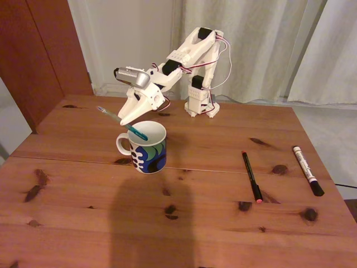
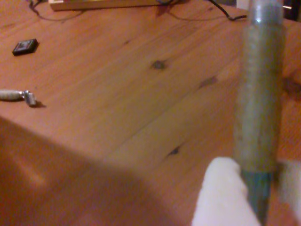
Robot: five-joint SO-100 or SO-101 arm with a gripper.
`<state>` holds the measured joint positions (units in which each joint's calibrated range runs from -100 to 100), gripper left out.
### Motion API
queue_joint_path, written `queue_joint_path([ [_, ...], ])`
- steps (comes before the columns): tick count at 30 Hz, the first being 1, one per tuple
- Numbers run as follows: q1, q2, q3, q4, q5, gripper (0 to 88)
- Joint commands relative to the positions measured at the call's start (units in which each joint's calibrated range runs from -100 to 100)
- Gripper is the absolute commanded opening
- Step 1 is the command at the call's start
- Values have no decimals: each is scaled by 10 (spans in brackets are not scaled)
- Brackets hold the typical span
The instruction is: Clean up the desk and place the pens and markers into the cup
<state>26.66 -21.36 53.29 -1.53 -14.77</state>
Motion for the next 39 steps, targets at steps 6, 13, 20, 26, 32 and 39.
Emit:
queue_joint_path([
  [6, -17, -11, -4, -10, 17, 169],
  [13, -77, -11, -13, -10, 18, 169],
  [20, -116, -51, -33, 100, 20, 169],
  [26, -132, -103, -92, 285, 22, 169],
  [32, -166, -141, -116, 417, 32, 169],
  [39, -247, -155, -117, 531, 57, 169],
])
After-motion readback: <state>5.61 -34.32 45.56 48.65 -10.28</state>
